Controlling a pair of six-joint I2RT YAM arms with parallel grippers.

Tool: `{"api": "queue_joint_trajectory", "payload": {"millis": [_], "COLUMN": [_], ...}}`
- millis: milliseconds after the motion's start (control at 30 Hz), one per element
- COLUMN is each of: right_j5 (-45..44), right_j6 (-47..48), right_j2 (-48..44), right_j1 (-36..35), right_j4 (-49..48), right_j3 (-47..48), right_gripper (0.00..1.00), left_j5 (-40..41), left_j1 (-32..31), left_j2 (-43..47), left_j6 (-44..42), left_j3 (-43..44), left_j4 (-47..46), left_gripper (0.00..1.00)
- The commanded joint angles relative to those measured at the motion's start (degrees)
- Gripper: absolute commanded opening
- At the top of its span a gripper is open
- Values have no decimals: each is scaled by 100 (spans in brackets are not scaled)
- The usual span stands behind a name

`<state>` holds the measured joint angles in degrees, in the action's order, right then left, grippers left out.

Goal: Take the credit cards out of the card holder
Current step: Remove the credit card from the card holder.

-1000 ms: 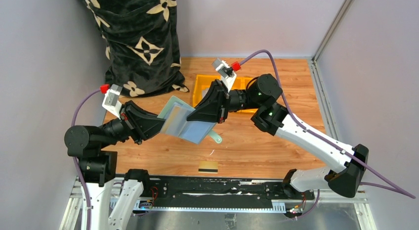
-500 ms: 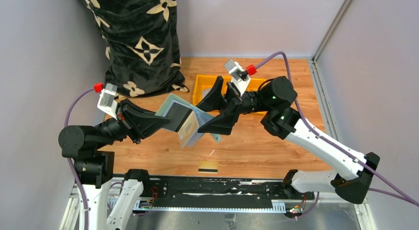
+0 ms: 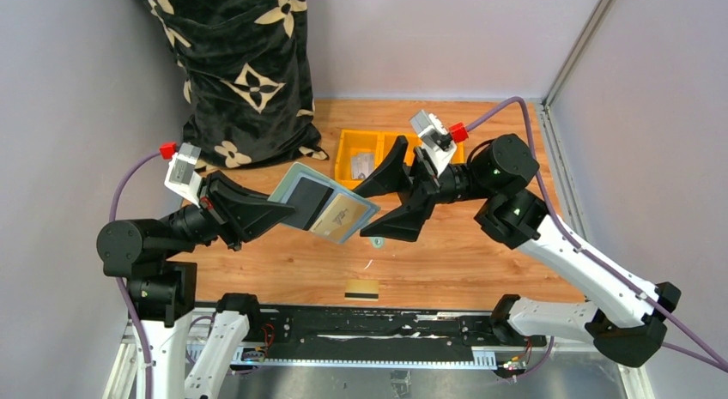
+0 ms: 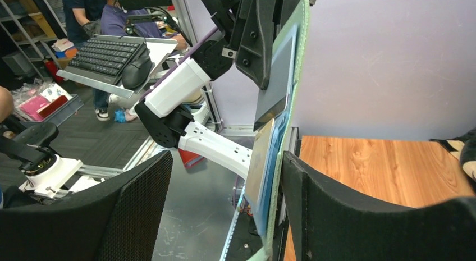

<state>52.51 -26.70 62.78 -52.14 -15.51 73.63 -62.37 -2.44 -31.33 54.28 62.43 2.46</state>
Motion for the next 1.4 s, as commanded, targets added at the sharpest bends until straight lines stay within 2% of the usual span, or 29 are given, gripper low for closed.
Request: {"api": "queue_joint_trajectory", "payload": {"millis": [0,200,367,533,767,900,967,1000,1067,1100,1133,1233,1300,1367], "right_j5": [-47,-851,-831,-1295,-156,249,251,267,316,318,321,394,434,423], "right_j6": [436,641,618,539,195,-54,-23,-31,-70,-50,11,331,575,843], "right_j2": [-180,-308,21,233,829,995,999,999,1011,1016,1016,1073,1183,1314], "right_j1": [124,176,178,175,177,171,177,173,177,178,173,169,159,156], "right_j4": [531,982,1111,1016,713,474,504,505,545,623,798,1432,2005,2570], "right_j3": [265,497,702,983,1021,974,873,833,808,816,836,991,1154,1332], "right_gripper": [73,66,68,69,70,65,56,45,15,5,0,0,0,0], "left_j5": [9,99,75,148,175,177,172,172,164,175,210,383,314,135], "left_j1": [-11,-11,-12,-14,-14,-11,-11,-11,-11,-16,-16,-12,-11,-11], "left_j2": [-59,-59,-72,-21,9,37,55,57,65,73,82,97,72,14], "left_j6": [237,483,651,652,689,699,711,697,621,527,304,-676,-1074,-1247], "left_j3": [133,62,-21,-197,-353,-398,-418,-423,-486,-517,-535,-533,-632,-760], "left_j4": [-350,-426,-501,-492,-474,-512,-527,-527,-516,-450,-315,644,903,956], "left_gripper": [0,0,0,0,0,0,0,0,0,0,3,26,32,33]}}
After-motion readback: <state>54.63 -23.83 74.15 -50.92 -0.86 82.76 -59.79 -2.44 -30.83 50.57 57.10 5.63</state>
